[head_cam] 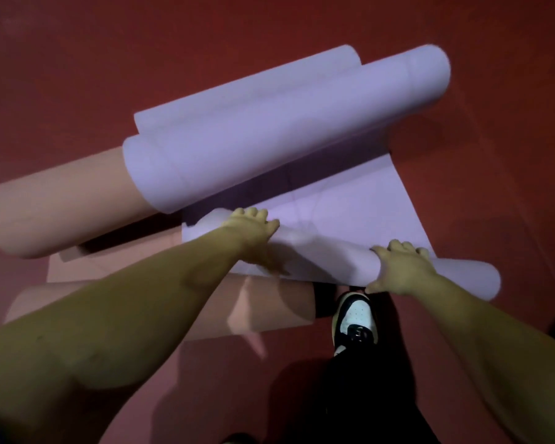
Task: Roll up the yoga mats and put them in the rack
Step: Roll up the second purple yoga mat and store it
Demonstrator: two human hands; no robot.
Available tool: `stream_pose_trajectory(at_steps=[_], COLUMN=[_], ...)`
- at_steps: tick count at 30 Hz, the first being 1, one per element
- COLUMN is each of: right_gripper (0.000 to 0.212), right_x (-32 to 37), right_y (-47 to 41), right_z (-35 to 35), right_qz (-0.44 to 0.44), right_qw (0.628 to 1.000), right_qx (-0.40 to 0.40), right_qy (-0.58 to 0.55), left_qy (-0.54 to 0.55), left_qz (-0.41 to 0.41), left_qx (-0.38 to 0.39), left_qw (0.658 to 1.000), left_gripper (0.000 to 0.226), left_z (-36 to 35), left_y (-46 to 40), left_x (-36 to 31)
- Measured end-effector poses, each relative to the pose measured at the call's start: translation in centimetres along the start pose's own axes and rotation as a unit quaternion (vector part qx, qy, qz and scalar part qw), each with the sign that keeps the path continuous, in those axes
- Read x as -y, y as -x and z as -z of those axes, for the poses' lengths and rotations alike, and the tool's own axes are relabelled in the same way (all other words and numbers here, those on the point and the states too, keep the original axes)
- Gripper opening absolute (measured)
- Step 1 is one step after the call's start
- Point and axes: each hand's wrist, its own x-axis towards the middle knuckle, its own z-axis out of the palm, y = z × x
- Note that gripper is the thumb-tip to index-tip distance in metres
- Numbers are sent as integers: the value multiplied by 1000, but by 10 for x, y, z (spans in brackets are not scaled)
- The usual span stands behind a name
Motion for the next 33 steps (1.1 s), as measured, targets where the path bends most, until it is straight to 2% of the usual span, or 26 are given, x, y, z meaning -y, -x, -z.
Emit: stream_pose_trajectory(at_steps=[2, 4, 5, 7, 8, 10, 13, 16, 20, 23, 26, 30, 33], right_gripper=[93, 84, 78, 63, 60, 60, 88, 74, 56, 53, 68, 85, 89], right_x=[-1, -1, -1, 1, 4, 7, 19, 33, 53, 68, 75, 69, 62], right_y=[11, 21, 27, 42, 52, 65, 92, 116, 152, 197, 254, 321, 374], right_z=[-4, -8, -9, -6, 0, 3, 19, 35, 64, 97, 134, 167, 176], right_qz=[27, 54, 66, 78, 86, 107, 138, 163, 177, 186, 200, 237, 234], right_qw=[1000, 997, 995, 992, 991, 990, 989, 984, 982, 980, 977, 964, 965], right_qx=[-8, -35, -42, -35, -36, -53, -48, -48, -57, -65, -79, -102, -61], right_qy=[-3, -38, -62, -94, -95, -79, -7, 50, 15, 20, -1, -66, -105], left_qy=[28, 66, 94, 155, 173, 164, 89, 75, 122, 106, 43, -9, -14], left_qz=[-20, -29, -28, -13, -2, 9, -26, -28, 14, 28, 64, 94, 99], left_qx=[-7, -28, -14, 48, 67, 74, 57, 64, 59, -2, -125, -265, -341], left_qw=[999, 997, 995, 987, 983, 984, 994, 995, 991, 994, 989, 959, 935], left_gripper=[90, 81, 78, 81, 89, 100, 84, 78, 65, 63, 57, 47, 48], left_z=[1, 6, 9, 14, 18, 17, 11, 8, 27, 50, 78, 105, 107], left_y=[9, 18, 23, 36, 47, 64, 100, 134, 188, 247, 311, 381, 424], left_x=[-5, -8, -8, -8, -6, -6, -4, -5, 10, 27, 35, 27, 9])
